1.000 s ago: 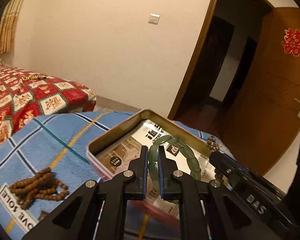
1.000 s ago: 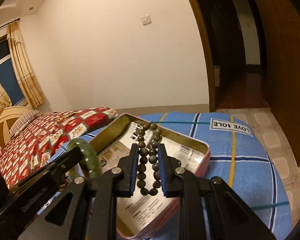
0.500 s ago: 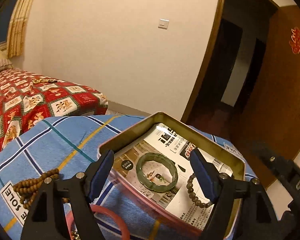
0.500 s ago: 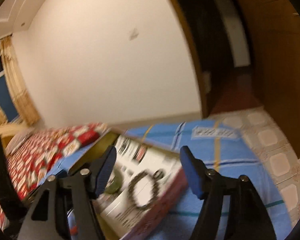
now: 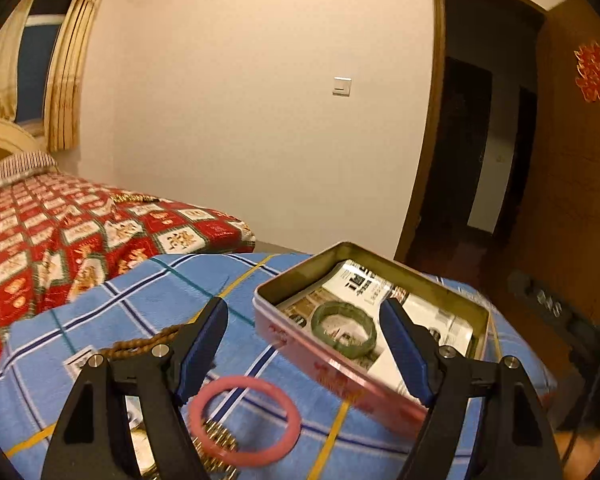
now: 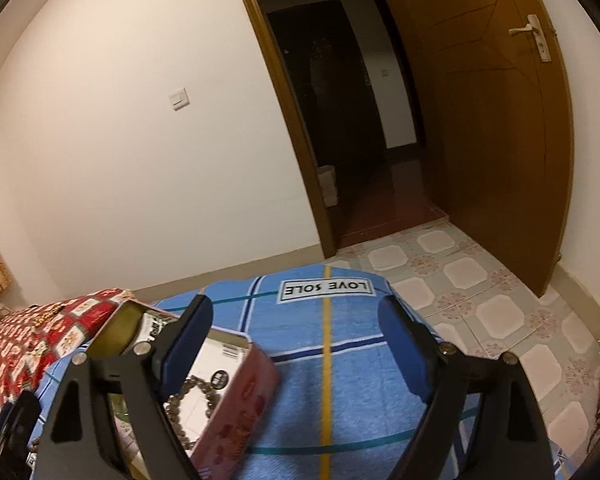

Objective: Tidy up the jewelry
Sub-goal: 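Move right tool to the silver bangle while left tool moves to the red bow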

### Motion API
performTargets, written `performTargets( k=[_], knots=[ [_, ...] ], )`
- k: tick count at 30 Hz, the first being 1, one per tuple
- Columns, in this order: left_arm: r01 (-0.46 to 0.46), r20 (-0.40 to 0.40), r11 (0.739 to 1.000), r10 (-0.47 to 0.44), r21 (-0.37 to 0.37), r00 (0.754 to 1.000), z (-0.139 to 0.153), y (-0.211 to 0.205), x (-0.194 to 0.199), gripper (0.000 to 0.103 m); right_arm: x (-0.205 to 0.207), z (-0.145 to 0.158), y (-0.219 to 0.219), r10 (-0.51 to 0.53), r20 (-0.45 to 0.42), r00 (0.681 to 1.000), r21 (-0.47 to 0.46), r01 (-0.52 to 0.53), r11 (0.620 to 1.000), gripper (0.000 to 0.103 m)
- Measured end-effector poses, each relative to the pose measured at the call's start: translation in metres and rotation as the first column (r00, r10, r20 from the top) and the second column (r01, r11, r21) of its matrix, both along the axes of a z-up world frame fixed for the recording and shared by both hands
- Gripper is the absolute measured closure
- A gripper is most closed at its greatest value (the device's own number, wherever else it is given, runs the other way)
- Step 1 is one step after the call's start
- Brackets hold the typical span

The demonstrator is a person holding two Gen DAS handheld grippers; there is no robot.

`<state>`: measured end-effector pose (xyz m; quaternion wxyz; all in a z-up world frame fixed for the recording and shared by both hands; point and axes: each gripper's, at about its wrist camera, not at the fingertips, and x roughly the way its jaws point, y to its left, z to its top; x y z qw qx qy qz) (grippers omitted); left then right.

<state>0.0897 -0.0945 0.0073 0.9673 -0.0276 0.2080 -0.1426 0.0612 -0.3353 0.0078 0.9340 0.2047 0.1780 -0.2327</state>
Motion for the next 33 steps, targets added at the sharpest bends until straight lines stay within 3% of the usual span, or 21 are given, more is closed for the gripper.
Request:
performTargets(
  k=[12,18,22,33],
  knots=[
    [-0.011,-0.019,0.999,0.012,0.030,1.000,-0.010,0.025,-0.032,0.025,-0.011,-0.004,0.011,-0.009,-0.044,0.999,-0.044,0.007,0.999,0.011],
    [-0.006,-0.027,1.000,0.006,0.008,1.000,-0.010,0.037,-0.042,0.025,-0.032,-0.012,0.014,0.017,-0.069,0.997,0.061,-0.013,0.998,0.011],
    [0.000,-0.028,1.000,0.000,0.005,1.000,-0.011,0.043,-0.048,0.025,-0.044,-0.012,0.022,0.030,-0.066,0.997,0.068,-0.025,0.997,0.011],
    [0.011,-0.079,0.999,-0.014,-0.047,0.997,-0.009,0.084,-0.068,0.025,-0.064,-0.008,0.064,0.159,-0.052,0.986,0.003,-0.159,0.987,0.011]
  ],
)
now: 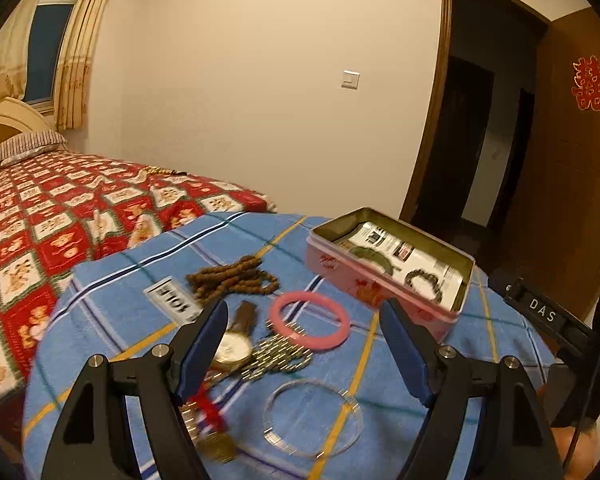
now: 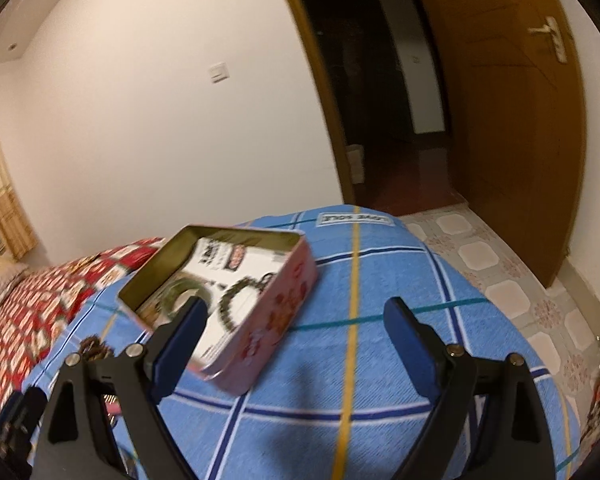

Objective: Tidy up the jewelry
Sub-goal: 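Move right tool to the silver bangle while left tool moves to the red bow, then grasp the silver bangle with right tool while left tool grasps the red bow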

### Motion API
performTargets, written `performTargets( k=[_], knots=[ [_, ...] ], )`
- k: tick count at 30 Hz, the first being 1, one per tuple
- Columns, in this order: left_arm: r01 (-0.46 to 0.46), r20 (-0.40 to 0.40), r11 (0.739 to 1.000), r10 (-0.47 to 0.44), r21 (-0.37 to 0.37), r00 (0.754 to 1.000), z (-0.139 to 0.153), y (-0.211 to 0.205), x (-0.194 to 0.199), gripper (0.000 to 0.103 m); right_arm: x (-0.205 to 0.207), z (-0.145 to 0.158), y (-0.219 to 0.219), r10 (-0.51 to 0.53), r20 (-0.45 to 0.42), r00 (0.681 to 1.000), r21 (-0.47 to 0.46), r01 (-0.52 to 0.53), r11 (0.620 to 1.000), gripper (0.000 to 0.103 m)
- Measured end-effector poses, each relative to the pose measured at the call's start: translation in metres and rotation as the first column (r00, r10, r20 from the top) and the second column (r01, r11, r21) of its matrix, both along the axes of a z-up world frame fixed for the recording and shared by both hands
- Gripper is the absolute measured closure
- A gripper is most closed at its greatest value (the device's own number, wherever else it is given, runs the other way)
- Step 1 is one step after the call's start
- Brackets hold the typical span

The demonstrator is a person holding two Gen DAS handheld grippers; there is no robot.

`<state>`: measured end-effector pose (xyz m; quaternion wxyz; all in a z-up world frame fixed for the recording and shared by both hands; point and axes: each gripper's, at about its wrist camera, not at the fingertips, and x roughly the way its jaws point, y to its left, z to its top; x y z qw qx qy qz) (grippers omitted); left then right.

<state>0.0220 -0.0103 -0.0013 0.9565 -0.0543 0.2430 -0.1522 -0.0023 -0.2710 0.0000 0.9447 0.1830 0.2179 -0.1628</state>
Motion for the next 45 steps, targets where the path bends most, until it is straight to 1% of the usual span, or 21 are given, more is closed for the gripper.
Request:
performTargets(
  k=[2,4,9,12,14,18,22,25,28,29,30,31,32,33,36,39,40,41,42,44,45],
  knots=[
    [0.005,-0.017,1.000,-0.006,-0.025,1.000,0.000,0.014,-0.003,0.025,-0.003,0.000,0.008,0.029,-0.001,1.000,-0.016,-0.029,0.999,0.011],
    [-0.004,-0.036,1.000,0.003,-0.029,0.999,0.001,0.027,-0.004,0.025,-0.006,-0.001,0.017,0.056,-0.002,0.998,-0.030,-0.057,0.998,0.011],
    [-0.027,-0.057,0.999,0.028,0.020,0.998,-0.001,0.060,-0.005,0.025,-0.007,-0.002,0.034,0.129,-0.016,0.992,-0.056,-0.129,0.990,0.011],
    [-0.014,-0.079,1.000,0.016,0.028,0.997,-0.004,0.080,-0.005,0.025,-0.005,-0.004,0.046,0.204,-0.032,0.978,-0.055,-0.205,0.977,0.013],
    [-0.016,-0.097,0.999,0.019,0.036,0.995,-0.007,0.094,-0.005,0.025,-0.002,-0.005,0.057,0.285,-0.042,0.958,-0.042,-0.286,0.957,0.013],
    [-0.002,-0.117,0.996,0.013,0.091,0.993,-0.014,0.109,-0.007,0.025,0.010,-0.016,0.091,0.497,-0.124,0.859,0.034,-0.497,0.867,0.013],
    [0.042,-0.144,0.991,-0.024,0.124,0.989,-0.018,0.113,-0.008,0.025,0.019,-0.028,0.136,0.642,-0.250,0.725,0.034,-0.656,0.754,0.013],
    [0.097,-0.183,0.986,-0.071,0.135,0.980,-0.023,0.108,-0.006,0.025,0.026,-0.037,0.158,0.658,-0.332,0.676,0.002,-0.697,0.718,0.013],
    [0.124,-0.207,0.982,-0.093,0.143,0.974,-0.029,0.099,-0.005,0.025,0.033,-0.047,0.169,0.649,-0.398,0.649,-0.003,-0.708,0.706,0.013],
    [0.127,-0.213,0.981,-0.094,0.145,0.973,-0.031,0.097,-0.005,0.025,0.035,-0.050,0.170,0.640,-0.415,0.646,-0.005,-0.705,0.709,0.013],
    [0.133,-0.220,0.981,-0.099,0.144,0.971,-0.032,0.094,-0.004,0.025,0.034,-0.050,0.171,0.632,-0.416,0.654,-0.024,-0.703,0.711,0.015],
    [0.139,-0.225,0.981,-0.106,0.138,0.969,-0.033,0.092,-0.003,0.025,0.034,-0.051,0.171,0.630,-0.419,0.654,-0.027,-0.703,0.711,0.020],
    [0.143,-0.228,0.981,-0.111,0.131,0.967,-0.033,0.090,-0.003,0.025,0.033,-0.050,0.171,0.623,-0.421,0.659,-0.040,-0.700,0.713,0.030],
    [0.146,-0.228,0.981,-0.115,0.124,0.967,-0.033,0.089,-0.003,0.025,0.033,-0.049,0.169,0.621,-0.418,0.663,-0.047,-0.698,0.714,0.033],
    [0.146,-0.218,0.980,-0.115,0.133,0.969,-0.031,0.085,-0.001,0.025,0.034,-0.049,0.164,0.625,-0.402,0.670,-0.027,-0.690,0.723,0.033],
    [0.148,-0.193,0.977,-0.117,0.154,0.974,-0.025,0.078,0.003,0.025,0.036,-0.047,0.153,0.612,-0.369,0.699,0.004,-0.657,0.754,0.033],
    [0.154,-0.188,0.976,-0.124,0.157,0.974,-0.024,0.075,0.004,0.027,0.033,-0.046,0.146,0.608,-0.344,0.716,0.024,-0.640,0.768,0.033],
    [0.164,-0.186,0.973,-0.134,0.160,0.973,-0.023,0.072,0.006,0.033,0.033,-0.045,0.137,0.600,-0.319,0.733,0.045,-0.621,0.782,0.033],
    [0.176,-0.192,0.971,-0.144,0.163,0.971,-0.023,0.068,0.008,0.045,0.033,-0.044,0.134,0.595,-0.304,0.744,0.054,-0.610,0.791,0.033],
    [0.210,-0.221,0.963,-0.170,0.172,0.960,-0.025,0.057,0.014,0.057,0.031,-0.041,0.123,0.583,-0.262,0.769,0.082,-0.584,0.807,0.033],
    [0.221,-0.232,0.958,-0.177,0.180,0.956,-0.026,0.053,0.015,0.060,0.031,-0.041,0.121,0.582,-0.254,0.772,0.090,-0.581,0.809,0.033]
  ],
)
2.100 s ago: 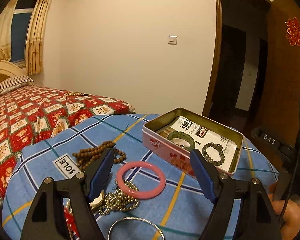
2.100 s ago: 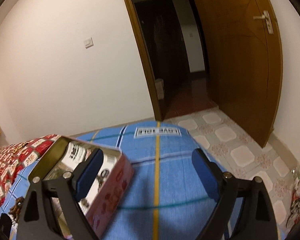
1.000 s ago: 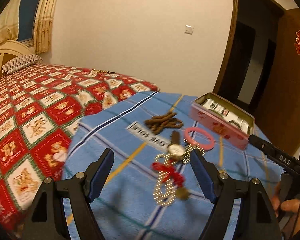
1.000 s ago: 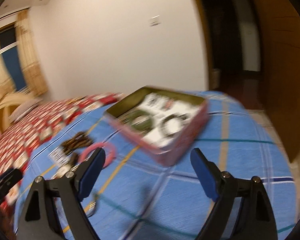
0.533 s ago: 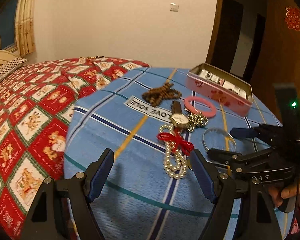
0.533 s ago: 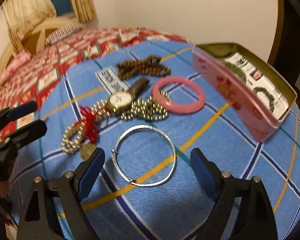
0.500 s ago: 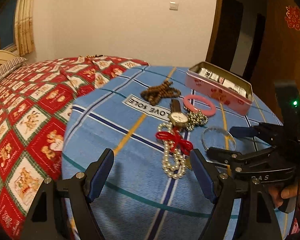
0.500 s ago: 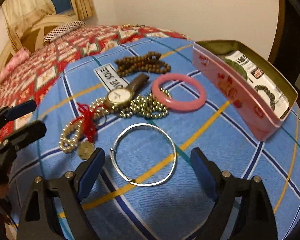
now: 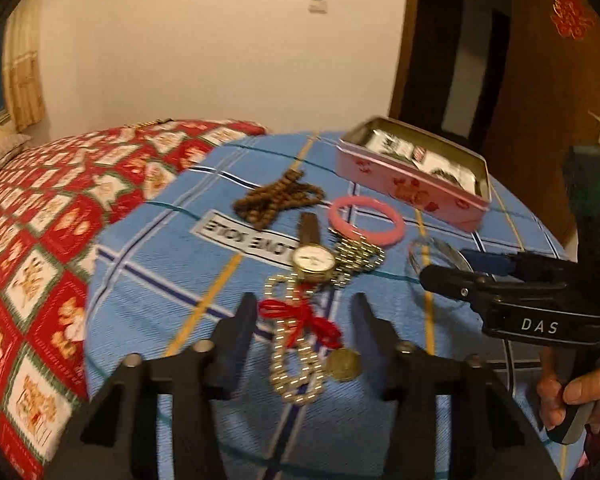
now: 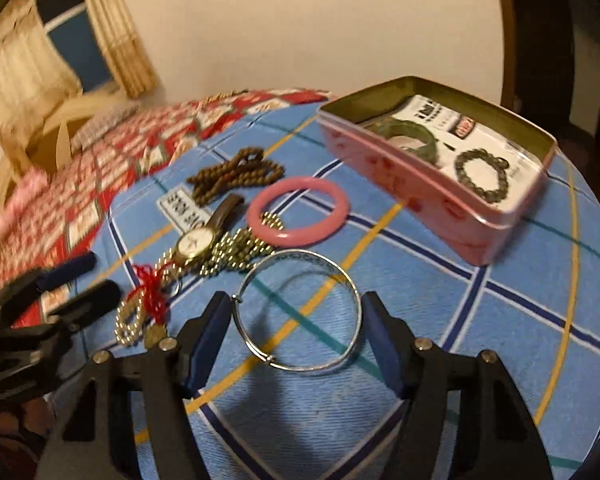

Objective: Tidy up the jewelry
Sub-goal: 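Grasp the silver bangle with right tool while left tool grasps the red bow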

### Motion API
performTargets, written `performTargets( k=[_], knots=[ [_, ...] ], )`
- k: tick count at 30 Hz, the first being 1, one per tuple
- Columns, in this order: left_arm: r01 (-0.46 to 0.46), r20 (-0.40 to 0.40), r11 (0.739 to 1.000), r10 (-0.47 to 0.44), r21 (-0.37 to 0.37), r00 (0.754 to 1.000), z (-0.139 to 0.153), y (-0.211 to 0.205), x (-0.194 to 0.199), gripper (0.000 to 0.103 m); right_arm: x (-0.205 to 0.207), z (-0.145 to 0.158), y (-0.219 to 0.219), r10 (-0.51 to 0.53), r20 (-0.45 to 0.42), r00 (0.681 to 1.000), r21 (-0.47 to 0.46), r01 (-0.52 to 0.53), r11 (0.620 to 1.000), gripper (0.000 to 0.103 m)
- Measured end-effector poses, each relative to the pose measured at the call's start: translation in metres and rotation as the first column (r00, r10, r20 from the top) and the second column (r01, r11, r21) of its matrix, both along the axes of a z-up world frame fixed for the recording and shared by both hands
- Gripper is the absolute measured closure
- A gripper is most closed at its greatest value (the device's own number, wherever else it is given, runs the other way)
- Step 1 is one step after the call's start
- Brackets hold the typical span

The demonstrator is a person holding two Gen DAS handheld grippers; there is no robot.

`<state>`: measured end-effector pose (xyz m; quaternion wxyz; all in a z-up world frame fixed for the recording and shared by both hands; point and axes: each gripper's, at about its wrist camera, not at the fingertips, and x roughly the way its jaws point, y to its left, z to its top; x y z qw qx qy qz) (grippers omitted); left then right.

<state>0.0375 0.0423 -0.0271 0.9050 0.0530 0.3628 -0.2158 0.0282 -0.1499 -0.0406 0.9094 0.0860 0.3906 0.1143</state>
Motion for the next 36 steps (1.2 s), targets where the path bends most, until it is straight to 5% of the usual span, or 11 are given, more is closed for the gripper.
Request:
performTargets(
  k=[8,11,17,26,36],
  knots=[
    [-0.015,-0.088,0.998,0.021,0.066,0.996,-0.014,-0.016,0.020,0.061,0.001,0.001,0.001,0.000,0.000,1.000,0.002,0.000,1.000,0.033],
    [0.006,-0.099,0.998,0.000,0.062,0.995,-0.016,-0.017,0.021,0.089,0.001,0.000,-0.001,-0.004,-0.001,1.000,0.007,0.004,1.000,0.033],
    [0.006,-0.059,0.998,-0.003,0.056,0.998,-0.010,-0.016,0.015,0.098,0.000,0.001,-0.007,-0.026,0.009,1.000,0.028,0.026,0.999,0.033],
    [0.019,0.063,0.990,-0.010,-0.141,0.998,0.025,0.007,0.001,0.098,-0.004,0.006,-0.017,-0.074,0.051,0.996,0.062,0.070,0.996,0.033],
    [0.114,0.143,0.937,-0.070,-0.329,0.987,0.069,0.018,-0.005,0.098,-0.023,0.027,-0.026,-0.161,0.209,0.965,0.056,0.152,0.987,0.033]
  ],
)
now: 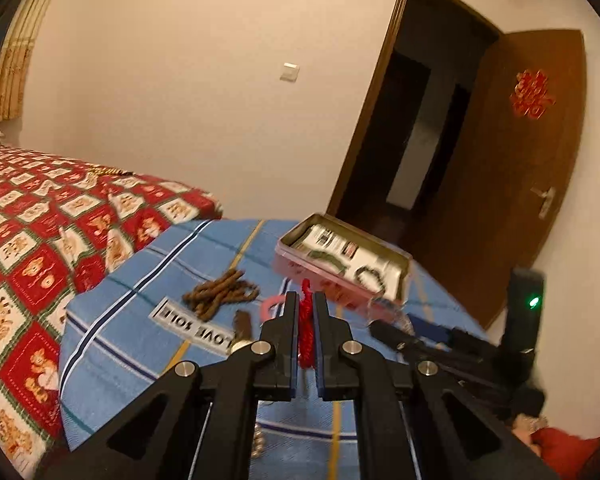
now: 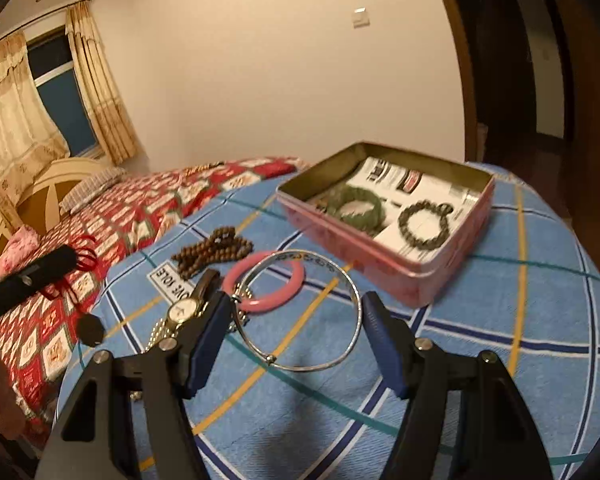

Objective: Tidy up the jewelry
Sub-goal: 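Grasp the silver bangle with right tool while left tool grasps the red bow, then place the silver bangle in the tin with right tool while left drops the red bow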

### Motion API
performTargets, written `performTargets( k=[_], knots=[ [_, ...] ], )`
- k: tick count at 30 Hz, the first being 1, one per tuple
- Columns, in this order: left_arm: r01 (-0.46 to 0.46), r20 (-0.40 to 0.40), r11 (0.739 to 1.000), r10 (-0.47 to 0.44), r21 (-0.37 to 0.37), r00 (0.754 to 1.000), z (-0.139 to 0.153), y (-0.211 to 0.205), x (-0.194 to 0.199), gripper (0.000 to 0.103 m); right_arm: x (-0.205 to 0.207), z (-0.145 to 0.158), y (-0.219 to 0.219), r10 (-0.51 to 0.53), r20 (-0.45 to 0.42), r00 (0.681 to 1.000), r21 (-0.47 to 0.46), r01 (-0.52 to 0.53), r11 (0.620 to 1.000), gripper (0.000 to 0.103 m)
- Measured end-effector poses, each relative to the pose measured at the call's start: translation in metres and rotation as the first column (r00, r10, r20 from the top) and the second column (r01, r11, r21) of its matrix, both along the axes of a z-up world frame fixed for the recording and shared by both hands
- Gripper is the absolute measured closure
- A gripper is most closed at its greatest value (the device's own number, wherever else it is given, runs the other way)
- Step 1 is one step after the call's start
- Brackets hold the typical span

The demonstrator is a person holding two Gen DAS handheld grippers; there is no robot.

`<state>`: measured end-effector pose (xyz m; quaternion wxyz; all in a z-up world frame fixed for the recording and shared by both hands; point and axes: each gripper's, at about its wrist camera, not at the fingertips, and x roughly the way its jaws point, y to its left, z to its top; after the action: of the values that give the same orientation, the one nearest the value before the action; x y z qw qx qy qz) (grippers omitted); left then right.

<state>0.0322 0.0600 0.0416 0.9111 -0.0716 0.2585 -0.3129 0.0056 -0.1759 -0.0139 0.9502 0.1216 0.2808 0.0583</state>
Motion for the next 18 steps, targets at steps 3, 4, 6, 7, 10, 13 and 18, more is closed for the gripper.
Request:
performTargets(
  k=[3,4,6,7,10,13,18],
  knots=[
    [0.013,0.017,1.000,-0.013,-0.017,1.000,0.009,-0.001,0.000,0.098,0.000,0.002,-0.004,-0.020,0.009,1.000,0.005,0.020,1.000,0.033],
    [0.019,0.023,1.000,-0.018,-0.022,1.000,0.013,-0.003,0.001,0.098,0.000,0.002,-0.005,-0.027,0.012,1.000,0.009,0.027,1.000,0.033],
    [0.026,0.033,0.999,-0.025,-0.026,0.999,0.019,-0.005,0.001,0.098,-0.001,0.004,-0.008,-0.038,0.022,0.999,0.016,0.037,0.999,0.033],
    [0.033,0.037,0.999,-0.032,-0.028,0.999,0.022,-0.007,0.003,0.098,-0.002,0.005,-0.009,-0.042,0.031,0.999,0.019,0.042,0.999,0.033],
    [0.048,0.058,0.999,-0.047,-0.020,0.997,0.031,-0.015,0.007,0.098,-0.005,0.009,-0.012,-0.058,0.055,0.997,0.019,0.058,0.998,0.033],
    [0.064,0.075,0.998,-0.062,-0.015,0.995,0.038,-0.024,0.010,0.098,-0.006,0.013,-0.018,-0.071,0.064,0.995,0.029,0.069,0.997,0.033],
    [0.095,0.098,0.995,-0.095,0.005,0.991,0.047,-0.050,0.020,0.098,-0.005,0.023,-0.028,-0.086,0.089,0.992,0.015,0.085,0.996,0.033]
  ],
)
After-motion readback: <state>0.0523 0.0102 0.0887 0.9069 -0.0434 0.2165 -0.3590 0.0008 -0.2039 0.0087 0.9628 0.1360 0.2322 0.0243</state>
